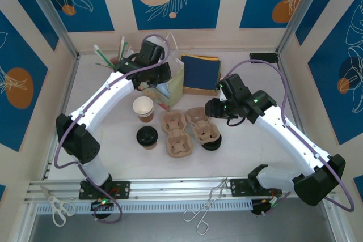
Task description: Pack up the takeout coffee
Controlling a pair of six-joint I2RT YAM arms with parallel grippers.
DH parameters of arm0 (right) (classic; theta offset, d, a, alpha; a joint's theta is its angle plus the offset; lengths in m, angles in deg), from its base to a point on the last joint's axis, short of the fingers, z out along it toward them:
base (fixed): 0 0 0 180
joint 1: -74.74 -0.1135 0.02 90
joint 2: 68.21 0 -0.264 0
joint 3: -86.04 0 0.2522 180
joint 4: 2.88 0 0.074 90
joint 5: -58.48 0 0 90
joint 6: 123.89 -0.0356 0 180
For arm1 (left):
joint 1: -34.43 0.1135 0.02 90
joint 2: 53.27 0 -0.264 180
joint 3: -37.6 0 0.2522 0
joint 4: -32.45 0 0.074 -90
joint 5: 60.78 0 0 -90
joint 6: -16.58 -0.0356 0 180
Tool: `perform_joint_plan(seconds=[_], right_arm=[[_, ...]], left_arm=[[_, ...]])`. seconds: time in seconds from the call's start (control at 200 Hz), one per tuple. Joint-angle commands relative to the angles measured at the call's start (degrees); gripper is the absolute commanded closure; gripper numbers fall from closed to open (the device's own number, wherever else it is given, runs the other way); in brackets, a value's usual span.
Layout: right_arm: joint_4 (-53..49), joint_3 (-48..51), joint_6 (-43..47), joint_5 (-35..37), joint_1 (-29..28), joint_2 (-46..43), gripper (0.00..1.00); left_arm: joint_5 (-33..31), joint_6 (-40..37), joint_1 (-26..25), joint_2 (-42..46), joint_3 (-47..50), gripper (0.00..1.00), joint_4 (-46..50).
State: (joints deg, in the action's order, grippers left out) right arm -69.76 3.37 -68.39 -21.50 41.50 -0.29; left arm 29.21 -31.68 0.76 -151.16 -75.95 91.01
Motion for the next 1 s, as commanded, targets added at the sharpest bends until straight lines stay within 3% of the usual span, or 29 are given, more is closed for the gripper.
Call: perform_joint_plan(seconds=[0.0,0.07,0.395,0.5,0.71,0.995], right_arm=[[0.47,1.29,0.84,-1.41,0.36,-1.2,0.58],[0.88,1.98,0.84,-1.88,0.58,-1.05,0.58],[1.72,3.2,3.11,-3.75,-1.12,8.04,0.53],[1.7,2.19,3.45,-3.01,-1.87,12.46,0.52],[0.91,-0.12,4.39,-2.33,-2.21,19.97,0.49],[0.11,-2.76,5.43,-1.11,-2.36,26.21,0.46]], left_arm=[[0.68,0.17,-0.34,1.37,0.82,0.93,1.26],[0.72,0.1,-0.33,1.32,0.9,0.92,1.17],[-0.16,-1.11,-0.23,2.75,1.72,0.65,1.37],[0.1,-1.62,-0.04,3.9,2.74,0.64,0.97],[0.25,-3.16,0.05,7.4,4.4,0.33,0.47],[0.69,-3.91,0.01,12.48,7.7,0.26,-1.18]])
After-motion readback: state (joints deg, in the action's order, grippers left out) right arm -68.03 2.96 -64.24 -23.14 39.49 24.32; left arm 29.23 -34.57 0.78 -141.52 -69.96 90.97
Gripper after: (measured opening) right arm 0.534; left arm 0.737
